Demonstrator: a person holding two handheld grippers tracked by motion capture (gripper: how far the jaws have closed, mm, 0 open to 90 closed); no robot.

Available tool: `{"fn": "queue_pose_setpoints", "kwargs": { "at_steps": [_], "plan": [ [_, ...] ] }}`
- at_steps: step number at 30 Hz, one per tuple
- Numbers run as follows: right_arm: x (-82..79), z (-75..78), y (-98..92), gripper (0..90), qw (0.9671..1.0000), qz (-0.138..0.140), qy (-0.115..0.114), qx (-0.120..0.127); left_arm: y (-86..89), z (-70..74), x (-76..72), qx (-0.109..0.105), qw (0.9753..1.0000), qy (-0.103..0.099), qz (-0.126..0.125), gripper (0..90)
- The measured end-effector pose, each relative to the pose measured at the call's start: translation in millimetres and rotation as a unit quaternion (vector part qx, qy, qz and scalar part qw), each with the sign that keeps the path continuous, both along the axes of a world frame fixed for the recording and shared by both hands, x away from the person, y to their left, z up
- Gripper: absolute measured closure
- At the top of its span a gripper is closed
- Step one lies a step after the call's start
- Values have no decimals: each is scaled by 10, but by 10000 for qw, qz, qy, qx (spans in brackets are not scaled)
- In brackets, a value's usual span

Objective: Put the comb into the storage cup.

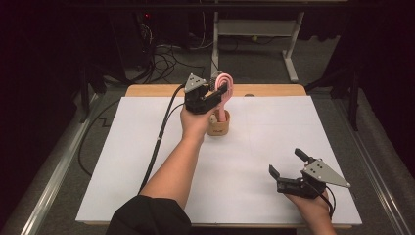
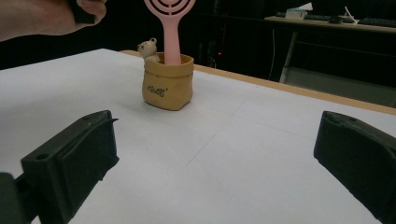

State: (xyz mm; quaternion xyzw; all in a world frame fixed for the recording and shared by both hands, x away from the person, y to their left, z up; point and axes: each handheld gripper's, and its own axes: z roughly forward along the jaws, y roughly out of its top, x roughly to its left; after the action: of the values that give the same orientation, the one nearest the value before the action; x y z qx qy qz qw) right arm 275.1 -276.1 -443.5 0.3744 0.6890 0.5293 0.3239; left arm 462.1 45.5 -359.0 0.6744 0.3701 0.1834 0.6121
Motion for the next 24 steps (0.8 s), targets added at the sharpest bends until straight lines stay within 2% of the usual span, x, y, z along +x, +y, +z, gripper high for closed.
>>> {"fn": "queue_pose_setpoints", "kwargs": {
  "at_steps": [9, 24],
  "plan": [
    [1, -1, 3, 2, 10000, 2, 0, 6, -12, -56, 8, -15, 10000, 41, -22, 636],
    [-7, 3, 11, 2, 10000, 4, -11, 4, -14, -60, 6, -16, 10000, 62, -35, 635]
  ]
}}
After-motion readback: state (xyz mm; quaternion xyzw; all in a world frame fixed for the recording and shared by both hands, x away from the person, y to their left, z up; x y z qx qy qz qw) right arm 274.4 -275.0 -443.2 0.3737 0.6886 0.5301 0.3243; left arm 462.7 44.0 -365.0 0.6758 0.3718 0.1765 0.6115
